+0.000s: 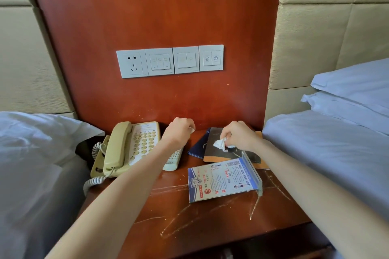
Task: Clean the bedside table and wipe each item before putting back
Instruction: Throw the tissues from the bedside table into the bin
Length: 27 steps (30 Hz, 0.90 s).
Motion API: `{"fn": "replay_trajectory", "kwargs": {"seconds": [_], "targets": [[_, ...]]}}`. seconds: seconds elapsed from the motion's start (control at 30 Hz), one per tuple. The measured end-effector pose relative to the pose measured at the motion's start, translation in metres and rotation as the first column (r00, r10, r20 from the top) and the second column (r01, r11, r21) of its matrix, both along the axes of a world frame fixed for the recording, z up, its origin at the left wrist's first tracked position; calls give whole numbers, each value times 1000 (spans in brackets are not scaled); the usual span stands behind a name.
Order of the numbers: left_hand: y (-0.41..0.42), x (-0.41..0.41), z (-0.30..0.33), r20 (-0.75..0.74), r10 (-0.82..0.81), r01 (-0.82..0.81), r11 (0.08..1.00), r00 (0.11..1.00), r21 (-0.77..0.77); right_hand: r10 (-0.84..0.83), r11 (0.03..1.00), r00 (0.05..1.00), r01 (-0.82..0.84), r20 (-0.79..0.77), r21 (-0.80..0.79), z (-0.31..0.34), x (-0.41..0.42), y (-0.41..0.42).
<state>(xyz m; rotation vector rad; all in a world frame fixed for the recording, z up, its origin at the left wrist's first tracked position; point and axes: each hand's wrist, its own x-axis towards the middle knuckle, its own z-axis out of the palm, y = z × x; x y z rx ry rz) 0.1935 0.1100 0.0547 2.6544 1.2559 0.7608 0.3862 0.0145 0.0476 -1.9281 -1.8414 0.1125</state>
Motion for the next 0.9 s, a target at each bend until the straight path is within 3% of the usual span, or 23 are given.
{"fn": "replay_trajectory", "kwargs": {"seconds": [0.23, 0.4, 0.57, 0.7, 0.9], "targets": [[-37, -45, 38, 345, -38, 30, 999, 938, 29, 10, 976, 989, 22, -147, 216, 43, -19, -10], [-88, -59, 32, 643, 24, -6, 1000, 765, -30, -14, 920, 948, 137, -317, 367, 58, -38, -40], [-140, -63, 21, 663, -94, 24, 993, 743, 113, -36, 871, 911, 230, -411, 434, 45, -48, -92], [-171, -56, 6, 677, -156, 117, 988, 719, 104, 3, 842, 892, 241, -453, 482, 24, -55, -133], [-205, -49, -21, 680, -216, 222, 972, 701, 80, -77, 817, 875, 330, -478, 473, -18, -51, -182]]}}
